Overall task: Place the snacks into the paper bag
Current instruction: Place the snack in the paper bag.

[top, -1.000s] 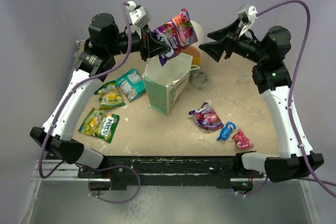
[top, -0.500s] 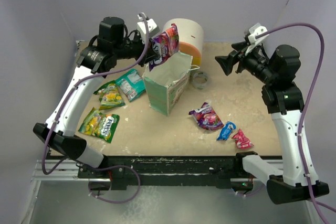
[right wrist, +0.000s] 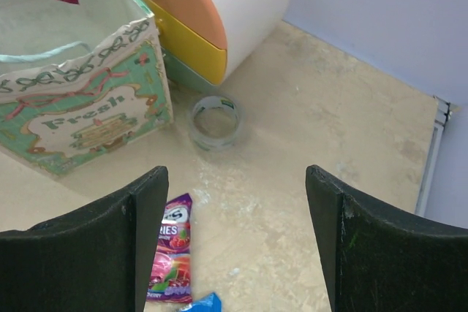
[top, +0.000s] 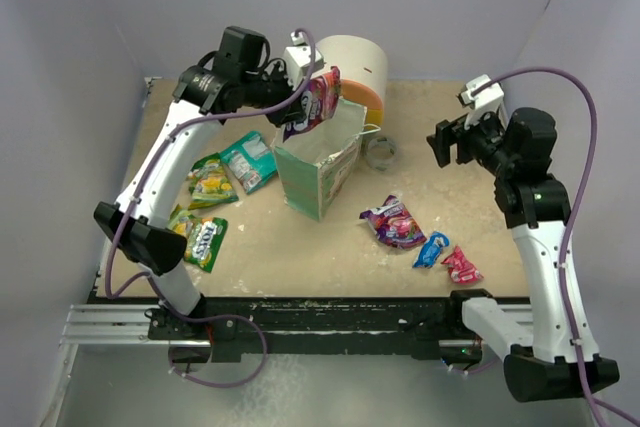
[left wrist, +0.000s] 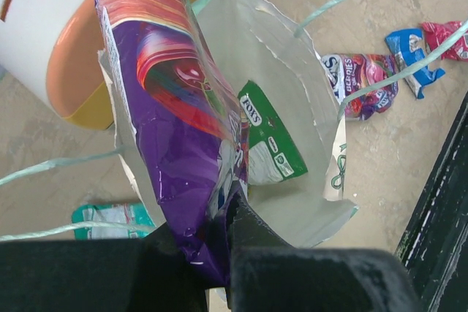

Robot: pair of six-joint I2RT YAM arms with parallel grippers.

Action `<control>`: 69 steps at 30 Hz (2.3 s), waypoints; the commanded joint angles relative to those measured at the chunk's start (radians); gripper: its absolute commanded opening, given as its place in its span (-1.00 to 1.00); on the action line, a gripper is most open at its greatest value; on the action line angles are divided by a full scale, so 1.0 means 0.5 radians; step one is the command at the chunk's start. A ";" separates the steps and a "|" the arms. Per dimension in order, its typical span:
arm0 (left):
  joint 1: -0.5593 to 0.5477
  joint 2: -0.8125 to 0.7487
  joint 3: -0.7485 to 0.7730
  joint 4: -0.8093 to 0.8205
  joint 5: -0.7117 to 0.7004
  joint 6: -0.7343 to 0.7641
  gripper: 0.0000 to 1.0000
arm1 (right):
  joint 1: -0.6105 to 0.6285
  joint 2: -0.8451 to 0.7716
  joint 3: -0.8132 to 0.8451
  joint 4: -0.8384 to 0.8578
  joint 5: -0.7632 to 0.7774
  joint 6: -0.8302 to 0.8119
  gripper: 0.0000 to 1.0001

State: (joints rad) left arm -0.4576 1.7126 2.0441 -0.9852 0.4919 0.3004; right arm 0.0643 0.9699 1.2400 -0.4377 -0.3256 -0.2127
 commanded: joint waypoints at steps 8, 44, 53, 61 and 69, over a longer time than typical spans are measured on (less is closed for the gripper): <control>-0.087 0.148 0.232 -0.094 -0.134 0.141 -1.00 | -0.167 -0.101 -0.055 0.074 -0.062 0.015 0.56; -0.177 -0.052 -0.369 0.290 -0.406 0.229 -1.00 | -0.214 -0.075 -0.187 -0.015 -0.109 -0.154 0.60; -0.177 -0.029 -0.359 0.309 -0.501 0.266 -0.94 | -0.214 -0.097 -0.217 -0.014 -0.097 -0.154 0.60; -0.177 0.136 -0.213 0.124 -0.613 0.214 -0.86 | -0.214 -0.117 -0.249 -0.004 -0.107 -0.173 0.61; -0.177 0.261 -0.136 -0.023 -0.630 0.166 -0.71 | -0.214 -0.123 -0.258 -0.012 -0.107 -0.181 0.62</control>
State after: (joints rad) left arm -0.5446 1.8397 1.9125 -0.9810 0.1925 0.4026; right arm -0.0402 0.9279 1.1114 -0.4664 -0.3588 -0.2886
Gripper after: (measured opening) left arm 0.130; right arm 0.809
